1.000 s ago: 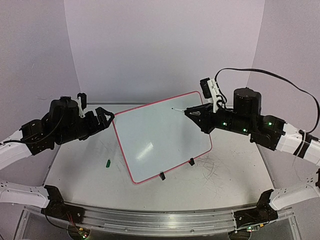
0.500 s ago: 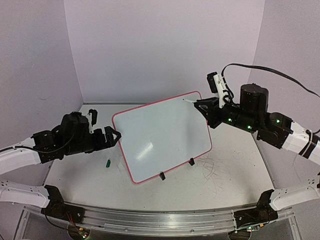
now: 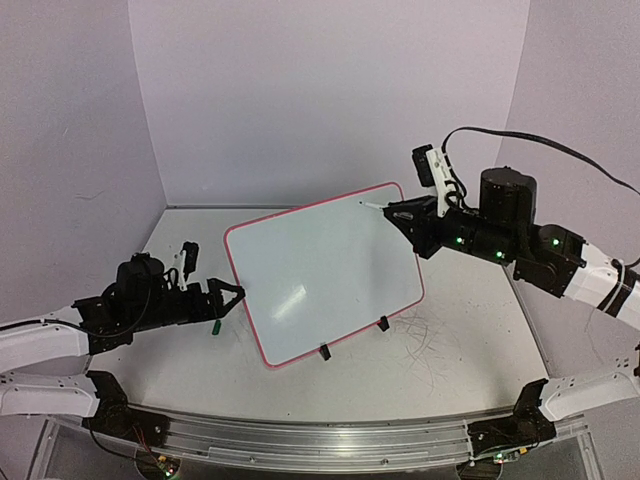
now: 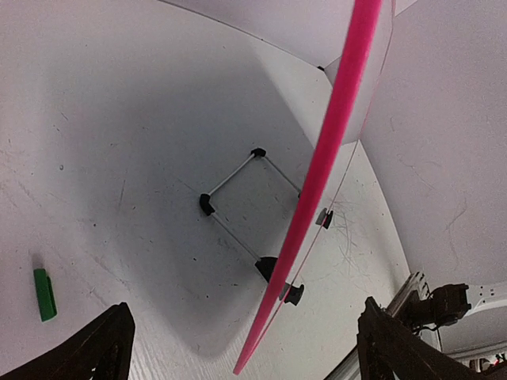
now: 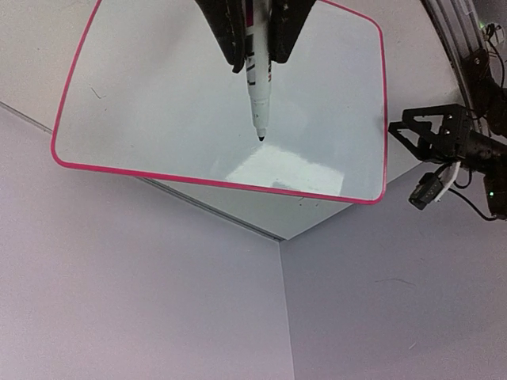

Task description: Write a sentence on the whiteboard

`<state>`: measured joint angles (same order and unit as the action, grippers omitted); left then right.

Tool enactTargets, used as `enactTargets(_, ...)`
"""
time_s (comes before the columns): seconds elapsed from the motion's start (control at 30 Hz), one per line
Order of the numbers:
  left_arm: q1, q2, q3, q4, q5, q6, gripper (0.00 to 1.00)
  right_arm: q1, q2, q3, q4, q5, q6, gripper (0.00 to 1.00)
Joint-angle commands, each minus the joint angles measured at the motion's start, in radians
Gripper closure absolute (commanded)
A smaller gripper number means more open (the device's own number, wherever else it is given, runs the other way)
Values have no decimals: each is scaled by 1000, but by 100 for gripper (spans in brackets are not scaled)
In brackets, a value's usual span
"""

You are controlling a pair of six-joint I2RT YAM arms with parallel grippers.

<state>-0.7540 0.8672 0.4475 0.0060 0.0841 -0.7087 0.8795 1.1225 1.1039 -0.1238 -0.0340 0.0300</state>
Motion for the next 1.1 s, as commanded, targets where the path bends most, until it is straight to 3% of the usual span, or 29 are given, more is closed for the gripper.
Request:
enactTargets(0.0, 42, -30, -17, 163, 148, 58, 1, -2, 11, 52, 21, -100, 6, 100)
enactTargets(0.3, 75, -2, -44, 206, 202, 138, 1, 0, 50, 80, 24, -111, 56, 100)
enactTargets(0.47, 116, -7, -82, 299, 281, 146, 6, 0, 78, 104, 24, -117, 76, 100)
enactTargets(0.7, 209, 61, -160, 496, 443, 105, 6, 0, 122, 143, 23, -134, 54, 100)
enactTargets(0.87, 216, 56, -172, 556, 493, 105, 6, 0, 133, 161, 23, -137, 28, 100)
enactTargets(1.07, 216, 73, -178, 602, 515, 104, 13, 0, 165, 185, 33, -195, 11, 100)
